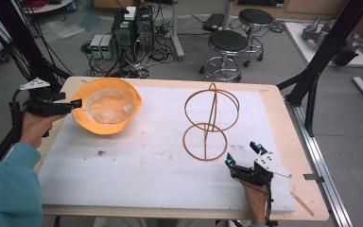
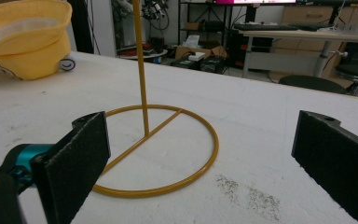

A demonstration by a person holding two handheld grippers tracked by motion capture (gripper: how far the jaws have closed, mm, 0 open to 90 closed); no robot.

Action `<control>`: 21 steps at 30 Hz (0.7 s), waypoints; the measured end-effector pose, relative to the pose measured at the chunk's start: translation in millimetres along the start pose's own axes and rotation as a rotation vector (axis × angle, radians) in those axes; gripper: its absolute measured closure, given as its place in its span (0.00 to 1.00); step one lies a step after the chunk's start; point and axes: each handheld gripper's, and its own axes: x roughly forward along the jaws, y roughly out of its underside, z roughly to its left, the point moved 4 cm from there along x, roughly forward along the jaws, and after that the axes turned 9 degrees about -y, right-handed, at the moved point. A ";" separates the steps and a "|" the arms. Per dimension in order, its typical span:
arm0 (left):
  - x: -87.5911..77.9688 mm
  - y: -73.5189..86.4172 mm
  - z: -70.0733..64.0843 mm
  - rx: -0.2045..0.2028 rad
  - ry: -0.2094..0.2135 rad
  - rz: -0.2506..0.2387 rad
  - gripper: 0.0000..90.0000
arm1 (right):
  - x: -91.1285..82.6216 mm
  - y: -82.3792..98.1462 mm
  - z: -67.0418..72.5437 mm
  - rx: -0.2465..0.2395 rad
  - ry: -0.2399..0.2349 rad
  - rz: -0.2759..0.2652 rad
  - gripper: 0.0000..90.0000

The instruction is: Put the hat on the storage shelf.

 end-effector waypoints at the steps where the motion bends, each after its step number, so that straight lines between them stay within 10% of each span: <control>1: 3.0 0.7 3.8 -0.006 0.003 0.020 0.17 | 0.2 0.0 0.3 -0.001 0.002 -0.002 0.03; 21: 18.9 10.4 14.1 -0.062 -0.026 0.127 0.39 | 0.2 0.0 0.6 -0.008 0.007 -0.001 0.03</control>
